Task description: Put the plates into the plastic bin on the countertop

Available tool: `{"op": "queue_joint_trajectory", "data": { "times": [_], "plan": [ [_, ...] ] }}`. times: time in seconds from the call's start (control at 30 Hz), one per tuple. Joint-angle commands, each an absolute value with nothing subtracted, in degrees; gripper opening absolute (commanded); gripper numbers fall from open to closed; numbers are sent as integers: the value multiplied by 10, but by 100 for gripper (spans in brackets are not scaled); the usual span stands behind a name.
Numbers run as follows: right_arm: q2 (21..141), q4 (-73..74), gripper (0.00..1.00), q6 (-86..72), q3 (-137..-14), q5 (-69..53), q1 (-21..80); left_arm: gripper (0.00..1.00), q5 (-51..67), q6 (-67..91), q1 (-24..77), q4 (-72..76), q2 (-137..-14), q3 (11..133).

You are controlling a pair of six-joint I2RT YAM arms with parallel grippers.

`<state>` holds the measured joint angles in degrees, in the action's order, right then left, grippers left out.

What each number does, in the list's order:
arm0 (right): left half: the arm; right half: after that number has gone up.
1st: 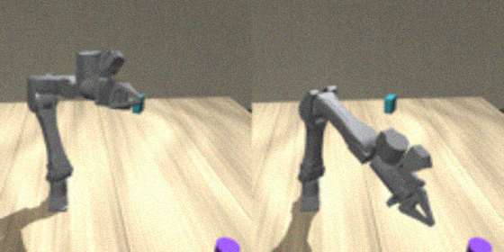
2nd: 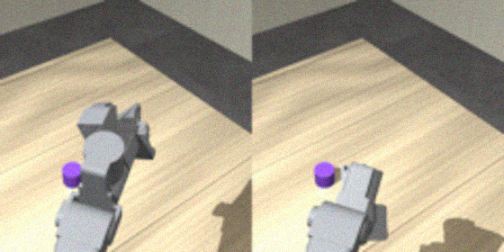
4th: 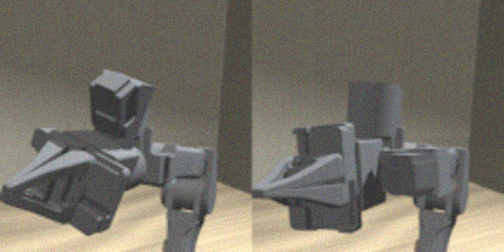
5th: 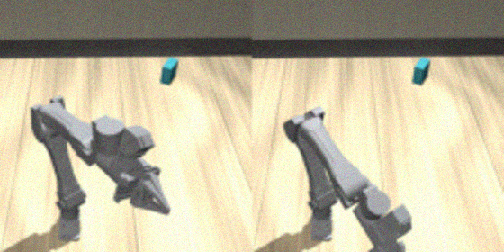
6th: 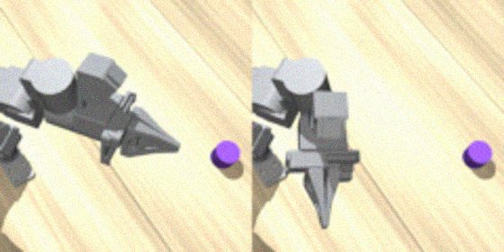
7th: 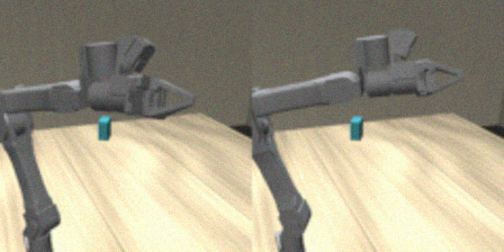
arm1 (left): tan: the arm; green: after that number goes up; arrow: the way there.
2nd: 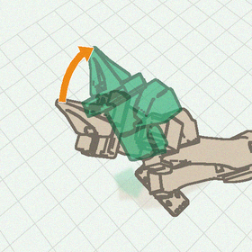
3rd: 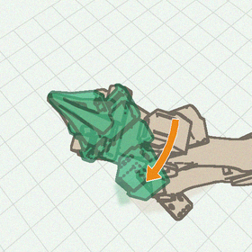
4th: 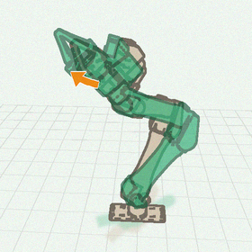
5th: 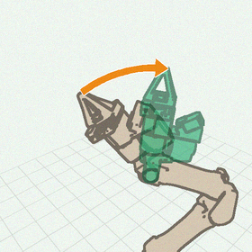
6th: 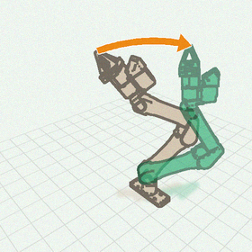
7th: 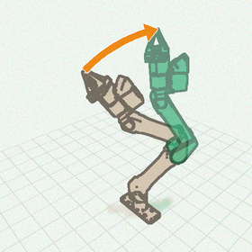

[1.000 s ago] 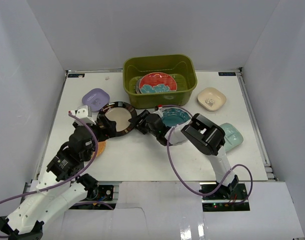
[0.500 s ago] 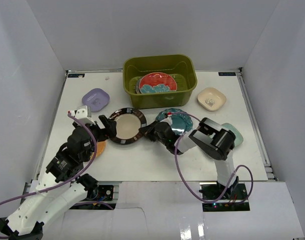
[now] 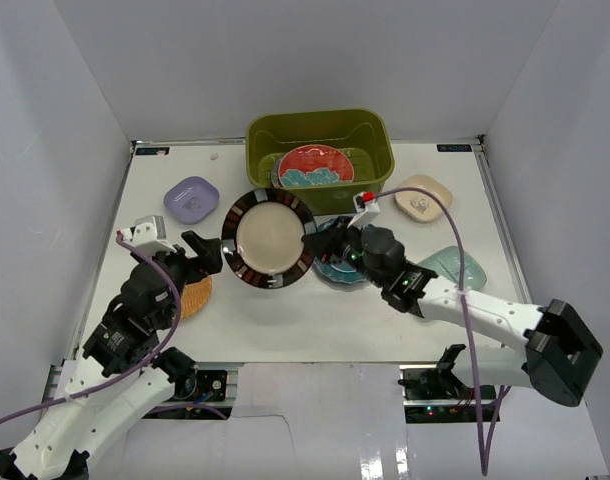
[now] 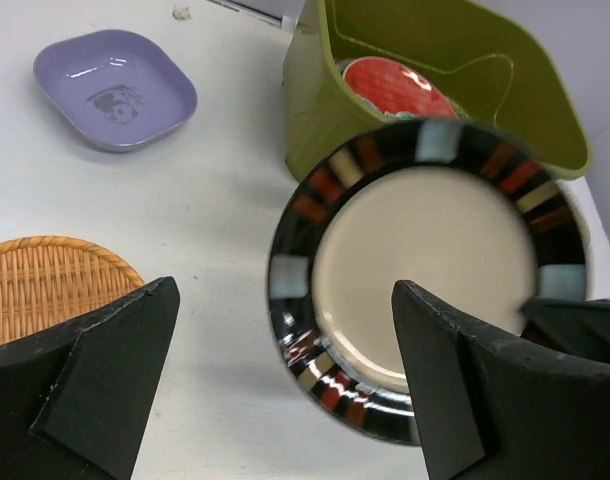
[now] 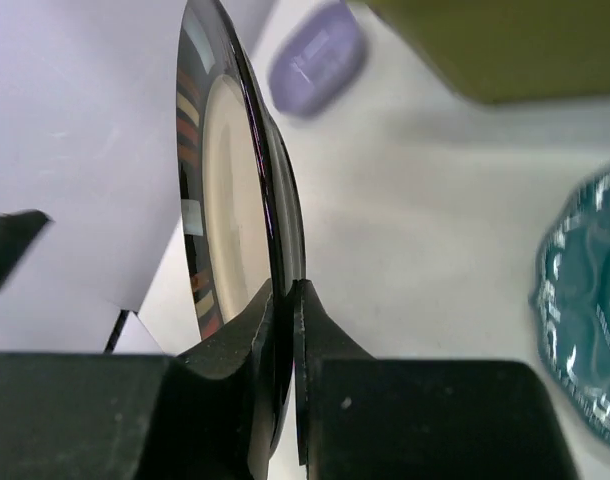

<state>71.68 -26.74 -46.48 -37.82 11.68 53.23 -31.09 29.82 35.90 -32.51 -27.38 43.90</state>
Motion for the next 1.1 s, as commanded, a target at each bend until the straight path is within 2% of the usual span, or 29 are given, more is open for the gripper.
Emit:
{"op": "queue_joint_trajectory", "data": {
  "times": [0.0,0.07,0.1,0.27,0.5,0.67,0.93,1.07],
  "plan": [
    [649,-305,8,-367,-482,140,492,98,-323,308,353,-321,-260,435],
    [672,-280,8,-348,-546,98,444,98,-309,310,353,-318,-264,434],
    [687,-263,8,-357,-570,66,384,98,-303,312,353,-319,-268,435],
    [854,-198,8,-361,-774,-80,265,97,-217,346,353,-307,-293,441],
    [1022,-144,8,-418,-953,-165,180,95,-44,415,353,-247,-357,399],
    [1122,-63,8,-404,-1067,-190,171,91,22,457,353,-174,-413,351],
    [1179,-32,8,-408,-1070,-192,171,91,137,502,353,-34,-573,318],
    [1195,-8,8,-398,-1067,-192,171,91,152,511,355,27,-658,325]
  ]
}}
